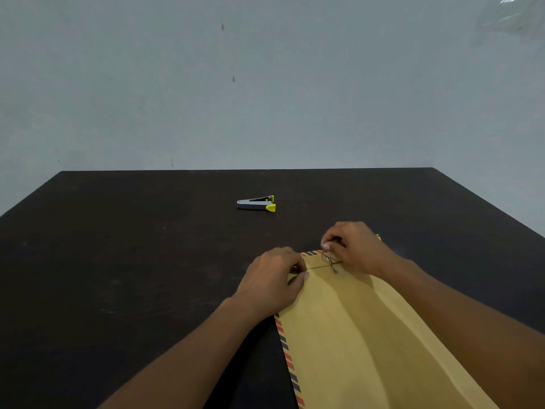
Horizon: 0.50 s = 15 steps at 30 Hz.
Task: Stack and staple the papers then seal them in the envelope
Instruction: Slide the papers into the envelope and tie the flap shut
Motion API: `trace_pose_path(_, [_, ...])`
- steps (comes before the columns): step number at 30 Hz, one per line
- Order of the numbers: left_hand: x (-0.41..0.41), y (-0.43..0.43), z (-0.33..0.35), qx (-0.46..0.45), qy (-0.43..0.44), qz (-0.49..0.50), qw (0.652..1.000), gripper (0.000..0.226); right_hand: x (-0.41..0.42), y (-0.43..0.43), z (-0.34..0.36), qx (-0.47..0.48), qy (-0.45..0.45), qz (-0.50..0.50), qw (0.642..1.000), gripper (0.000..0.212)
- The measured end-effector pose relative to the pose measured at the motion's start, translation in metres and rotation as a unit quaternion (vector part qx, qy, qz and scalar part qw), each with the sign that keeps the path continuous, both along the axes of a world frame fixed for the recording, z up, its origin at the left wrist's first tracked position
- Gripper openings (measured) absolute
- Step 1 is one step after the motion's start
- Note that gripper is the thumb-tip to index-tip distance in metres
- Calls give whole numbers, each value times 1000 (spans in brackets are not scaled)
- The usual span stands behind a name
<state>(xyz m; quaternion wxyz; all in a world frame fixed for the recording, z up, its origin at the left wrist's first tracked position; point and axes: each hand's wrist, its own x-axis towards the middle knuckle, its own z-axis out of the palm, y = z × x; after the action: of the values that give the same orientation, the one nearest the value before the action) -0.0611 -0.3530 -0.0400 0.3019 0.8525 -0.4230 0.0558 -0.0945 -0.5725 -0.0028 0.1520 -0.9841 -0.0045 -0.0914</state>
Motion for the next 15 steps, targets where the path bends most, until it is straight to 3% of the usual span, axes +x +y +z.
trace_pose_path(15, [-2,-2,3,39,-8,-7,999,30,-1,-14,-6,6,-3,-30,1000,11])
